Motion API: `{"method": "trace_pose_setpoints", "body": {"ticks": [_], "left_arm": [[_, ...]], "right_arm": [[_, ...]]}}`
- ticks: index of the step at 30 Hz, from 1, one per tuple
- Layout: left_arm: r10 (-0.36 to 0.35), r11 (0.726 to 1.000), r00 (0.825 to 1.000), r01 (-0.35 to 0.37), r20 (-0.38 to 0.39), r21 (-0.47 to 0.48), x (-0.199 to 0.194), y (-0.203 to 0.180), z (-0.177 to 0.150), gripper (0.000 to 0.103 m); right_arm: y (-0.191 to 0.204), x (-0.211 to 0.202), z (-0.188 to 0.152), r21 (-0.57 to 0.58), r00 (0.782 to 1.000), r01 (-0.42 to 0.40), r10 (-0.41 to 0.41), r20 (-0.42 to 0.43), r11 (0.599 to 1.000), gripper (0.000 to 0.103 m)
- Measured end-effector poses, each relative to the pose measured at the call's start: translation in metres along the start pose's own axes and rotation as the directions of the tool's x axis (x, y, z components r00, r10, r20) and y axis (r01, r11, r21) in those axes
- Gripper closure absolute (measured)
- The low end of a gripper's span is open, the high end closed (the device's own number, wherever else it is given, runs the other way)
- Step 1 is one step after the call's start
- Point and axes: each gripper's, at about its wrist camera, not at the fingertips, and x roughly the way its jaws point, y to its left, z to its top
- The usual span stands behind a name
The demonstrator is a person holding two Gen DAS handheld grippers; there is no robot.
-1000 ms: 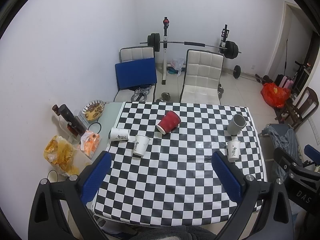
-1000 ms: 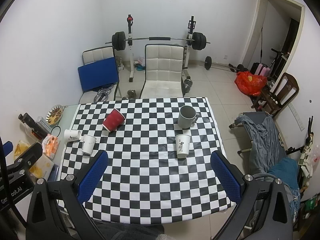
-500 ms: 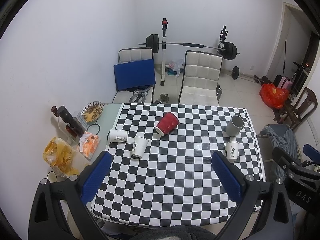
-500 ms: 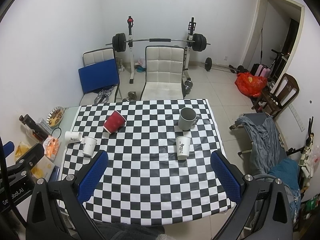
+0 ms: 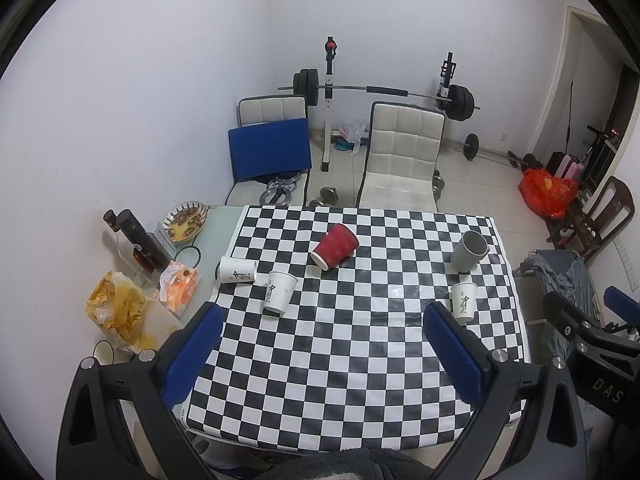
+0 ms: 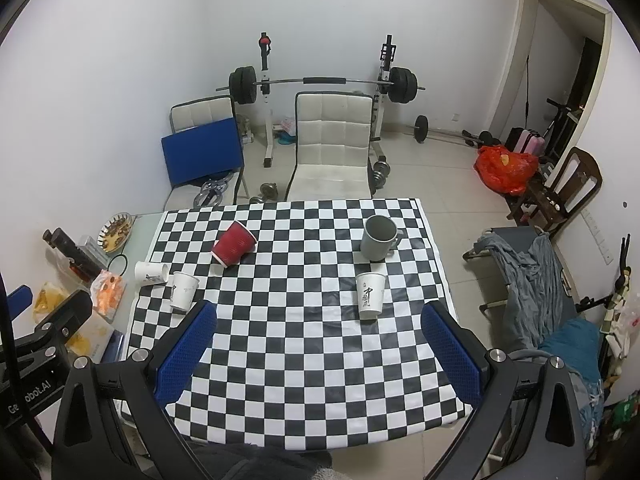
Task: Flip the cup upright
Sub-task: 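Move the left tool down over the upside-down grey mug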
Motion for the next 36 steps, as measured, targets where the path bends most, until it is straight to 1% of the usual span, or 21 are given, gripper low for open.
{"method": "trace_pose_setpoints", "body": {"ticks": [8,11,14,17,19,20,21,23,24,26,27,28,30,36], "left_arm": [[-0.003,1.0,1.0,0.003,0.0,0.0,-0.001,-0.004,0.005,0.0],[-0.002,1.0,1.0,0.002,0.005,0.002,-0.001,-0.002,0.0,0.0],[0.026,1.0,0.999,-0.026,0.03,0.005,0.001,-0.002,0.004,0.0],[0.083,0.996,0.993,-0.085,0.079,0.024,0.016,-0.006,0.009,0.0],[0.104,0.993,0.99,-0.109,0.098,0.049,0.034,-0.008,0.01,0.0],[0.109,0.991,0.99,-0.116,0.092,0.071,0.049,-0.015,0.012,0.0],[0.109,0.99,0.99,-0.116,0.087,0.083,0.06,-0.014,0.008,0.0],[0.105,0.986,0.992,-0.114,0.074,0.118,0.087,-0.021,0.006,0.0],[0.103,0.984,0.993,-0.109,0.05,0.143,0.107,-0.025,0.001,0.0],[0.09,0.981,0.995,-0.095,0.034,0.17,0.132,-0.043,0.003,0.0],[0.084,0.98,0.996,-0.087,0.023,0.179,0.147,-0.043,-0.006,0.0],[0.077,0.979,0.997,-0.077,0.01,0.189,0.157,-0.05,-0.006,0.0],[0.064,0.977,0.998,-0.06,-0.016,0.207,0.176,-0.061,-0.012,0.0],[0.061,0.963,0.996,-0.043,-0.058,0.268,0.228,-0.108,-0.016,0.0]], "right_arm": [[0.007,0.0,-0.002,0.001,1.0,-0.004,0.004,0.001,1.0,0.0],[0.006,0.0,-0.008,0.008,1.0,-0.009,0.009,-0.002,1.0,0.0],[0.009,0.005,-0.015,0.034,1.0,0.011,-0.011,-0.002,0.999,0.0],[0.007,0.02,-0.024,0.084,0.999,0.041,-0.042,0.007,0.996,0.0],[0.001,0.038,-0.031,0.118,0.997,0.078,-0.077,-0.011,0.99,0.0],[-0.005,0.049,-0.034,0.138,0.996,0.09,-0.087,-0.025,0.986,0.0],[-0.01,0.061,-0.037,0.162,0.994,0.101,-0.095,-0.044,0.982,0.0],[-0.028,0.086,-0.042,0.209,0.993,0.112,-0.099,-0.072,0.972,0.0],[-0.037,0.1,-0.046,0.227,0.99,0.13,-0.115,-0.08,0.965,0.0],[-0.049,0.13,-0.053,0.244,0.982,0.176,-0.155,-0.105,0.954,0.0],[-0.054,0.142,-0.056,0.249,0.978,0.197,-0.173,-0.115,0.948,0.0],[-0.06,0.156,-0.058,0.256,0.974,0.213,-0.184,-0.13,0.943,0.0],[-0.073,0.186,-0.063,0.267,0.968,0.228,-0.188,-0.167,0.936,0.0],[-0.115,0.257,-0.068,0.29,0.959,0.233,-0.169,-0.229,0.928,0.0]]}}
